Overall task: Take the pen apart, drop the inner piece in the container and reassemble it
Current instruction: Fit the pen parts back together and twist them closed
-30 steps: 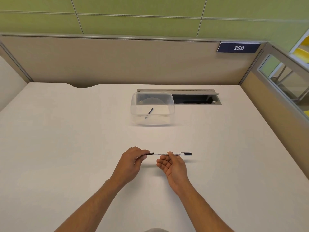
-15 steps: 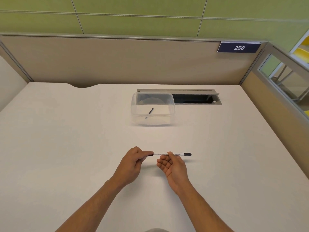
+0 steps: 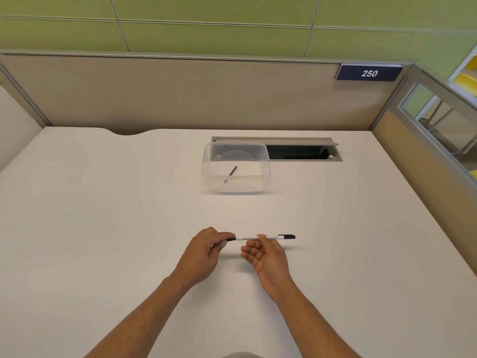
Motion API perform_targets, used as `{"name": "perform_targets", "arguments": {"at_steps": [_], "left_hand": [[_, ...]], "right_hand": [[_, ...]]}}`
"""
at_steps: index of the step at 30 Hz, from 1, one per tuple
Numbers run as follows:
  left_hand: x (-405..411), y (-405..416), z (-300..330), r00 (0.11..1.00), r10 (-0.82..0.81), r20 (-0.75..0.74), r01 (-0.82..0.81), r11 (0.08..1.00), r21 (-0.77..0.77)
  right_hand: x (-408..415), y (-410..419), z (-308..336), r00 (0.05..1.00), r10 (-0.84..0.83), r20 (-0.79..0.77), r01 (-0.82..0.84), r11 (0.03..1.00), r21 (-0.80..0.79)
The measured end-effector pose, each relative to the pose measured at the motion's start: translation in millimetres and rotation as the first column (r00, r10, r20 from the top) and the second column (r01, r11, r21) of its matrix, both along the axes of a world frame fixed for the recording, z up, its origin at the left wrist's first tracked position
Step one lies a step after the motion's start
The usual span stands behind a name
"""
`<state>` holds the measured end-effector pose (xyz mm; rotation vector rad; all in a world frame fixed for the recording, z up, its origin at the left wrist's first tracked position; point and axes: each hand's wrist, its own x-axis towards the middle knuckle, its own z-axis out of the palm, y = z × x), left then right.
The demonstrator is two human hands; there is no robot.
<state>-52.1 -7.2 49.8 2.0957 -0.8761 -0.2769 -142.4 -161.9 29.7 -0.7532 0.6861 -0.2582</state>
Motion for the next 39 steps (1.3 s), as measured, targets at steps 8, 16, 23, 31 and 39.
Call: {"name": "perform_targets", "arguments": {"at_steps": [8,16,23,31,39], "left_hand": [[4.0,-0.9,-0.4,0.994,-0.001,-0.111,-0.001,1.0,-0.017],[2.1,-4.4,-1.5,0.977,0.02,-0.211,-0.021,1.0,-0.003],[1.5,-2.7,0.4,0.948,0.022,-0.316,-0.043,0.997,-0.059],[1.4,-3.5,2.1,0.963,-0.011,-0.268,-0.006,0.998,-0.06],[3.8,-9.1,1.9,0.996,-0.007,0.087,0.006,1.0,0.011]], "right_hand": [[0.1,-0.9,0.2,0.999,0.041,-0.015,-0.043,0.995,-0.087],[0.7,2.8,-2.7,0.995,0.098,-0.028,-0.101,0.986,-0.131],[1.1,0.7,-1.2,0.993,0.112,-0.032,-0.115,0.985,-0.132],[1.8,-3.5,3.1,0.991,0.131,-0.025,-0.133,0.983,-0.124],[2.0,-0.3,-0.7,0.998,0.067,-0.018,-0.068,0.992,-0.103]]}}
